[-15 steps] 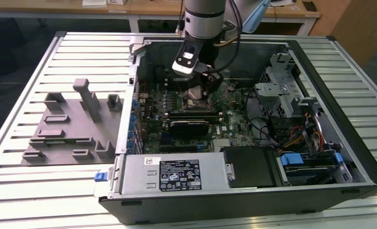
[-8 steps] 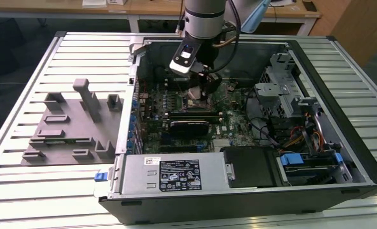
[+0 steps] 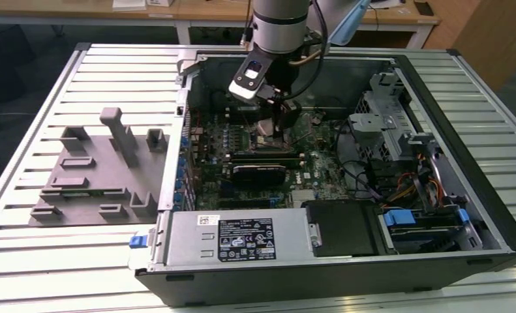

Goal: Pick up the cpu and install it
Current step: 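Place the cpu into insertion slot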

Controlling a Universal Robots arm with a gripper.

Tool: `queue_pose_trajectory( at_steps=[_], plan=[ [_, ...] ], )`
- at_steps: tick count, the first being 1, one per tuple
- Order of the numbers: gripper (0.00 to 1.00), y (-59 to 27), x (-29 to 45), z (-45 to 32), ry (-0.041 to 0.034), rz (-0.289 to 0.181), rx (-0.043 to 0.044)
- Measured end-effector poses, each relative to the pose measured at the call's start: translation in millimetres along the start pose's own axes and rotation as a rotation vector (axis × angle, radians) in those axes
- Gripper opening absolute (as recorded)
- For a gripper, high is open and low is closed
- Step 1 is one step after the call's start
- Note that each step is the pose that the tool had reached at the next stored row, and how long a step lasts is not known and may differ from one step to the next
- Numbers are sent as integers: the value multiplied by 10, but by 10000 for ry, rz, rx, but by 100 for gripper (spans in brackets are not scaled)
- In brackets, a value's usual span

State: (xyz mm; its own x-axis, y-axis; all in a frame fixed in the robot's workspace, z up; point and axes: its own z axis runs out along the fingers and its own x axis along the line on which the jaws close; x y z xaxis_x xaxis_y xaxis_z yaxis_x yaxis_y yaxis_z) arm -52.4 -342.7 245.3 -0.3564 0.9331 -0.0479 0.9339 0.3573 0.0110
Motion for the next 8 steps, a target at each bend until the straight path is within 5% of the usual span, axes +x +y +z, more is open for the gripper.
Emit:
queue_pose_trajectory(
  at_steps=[4, 8],
  plan=[
    [54, 0, 0, 1, 0, 78, 3],
    [54, 0, 0, 7, -7, 697, 32]
  ],
)
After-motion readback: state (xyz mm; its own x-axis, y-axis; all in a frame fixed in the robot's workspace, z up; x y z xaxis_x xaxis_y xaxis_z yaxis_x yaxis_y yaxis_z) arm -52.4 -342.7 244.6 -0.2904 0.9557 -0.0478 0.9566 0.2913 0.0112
